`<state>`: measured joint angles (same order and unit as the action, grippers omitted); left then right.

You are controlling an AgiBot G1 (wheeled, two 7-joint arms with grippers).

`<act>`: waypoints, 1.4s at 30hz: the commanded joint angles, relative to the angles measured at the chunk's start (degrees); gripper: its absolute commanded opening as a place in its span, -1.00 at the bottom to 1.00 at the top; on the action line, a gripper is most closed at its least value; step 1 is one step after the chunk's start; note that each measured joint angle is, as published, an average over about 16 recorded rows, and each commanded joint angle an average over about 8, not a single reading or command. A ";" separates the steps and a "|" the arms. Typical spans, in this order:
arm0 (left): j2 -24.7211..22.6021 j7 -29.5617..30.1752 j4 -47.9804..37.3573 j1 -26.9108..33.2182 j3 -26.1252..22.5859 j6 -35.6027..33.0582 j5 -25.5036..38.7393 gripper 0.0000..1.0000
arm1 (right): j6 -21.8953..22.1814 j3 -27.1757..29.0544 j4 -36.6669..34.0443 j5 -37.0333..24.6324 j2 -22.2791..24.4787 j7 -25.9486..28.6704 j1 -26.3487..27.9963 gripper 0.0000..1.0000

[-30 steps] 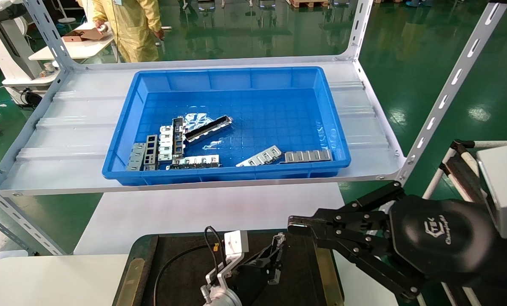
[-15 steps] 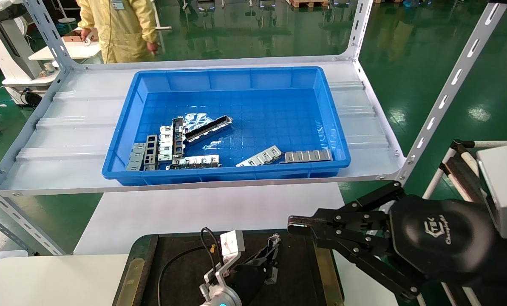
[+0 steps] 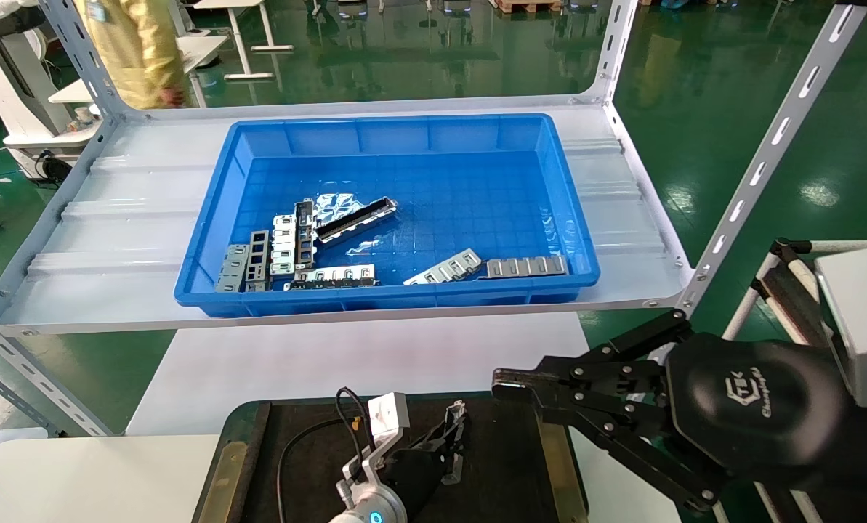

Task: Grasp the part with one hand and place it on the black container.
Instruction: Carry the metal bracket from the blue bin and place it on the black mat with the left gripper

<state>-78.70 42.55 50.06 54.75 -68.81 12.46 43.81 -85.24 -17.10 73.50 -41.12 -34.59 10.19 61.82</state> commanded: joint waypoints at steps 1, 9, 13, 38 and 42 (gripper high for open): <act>-0.01 1.33 -0.47 0.38 -0.82 0.32 0.52 -1.00 | 0.00 -0.01 0.00 0.00 0.00 0.00 0.00 -1.00; -0.02 6.89 -1.49 1.58 -3.64 1.47 2.79 -1.00 | 0.01 -0.03 0.00 0.02 0.01 -0.02 0.01 -1.00; -0.03 9.57 -1.80 1.99 -4.96 2.11 4.08 -1.00 | 0.02 -0.04 0.00 0.03 0.02 -0.02 0.01 -1.00; 0.01 27.01 -4.80 2.16 -11.77 7.25 15.15 -1.00 | 0.05 -0.12 0.00 0.08 0.05 -0.06 0.03 -1.00; 0.01 30.02 -5.20 1.93 -12.82 8.27 17.63 -1.00 | 0.06 -0.13 0.00 0.09 0.05 -0.06 0.03 -1.00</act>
<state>-78.69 72.51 44.77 56.70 -81.65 20.66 61.39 -85.19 -17.23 73.50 -41.03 -34.53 10.13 61.85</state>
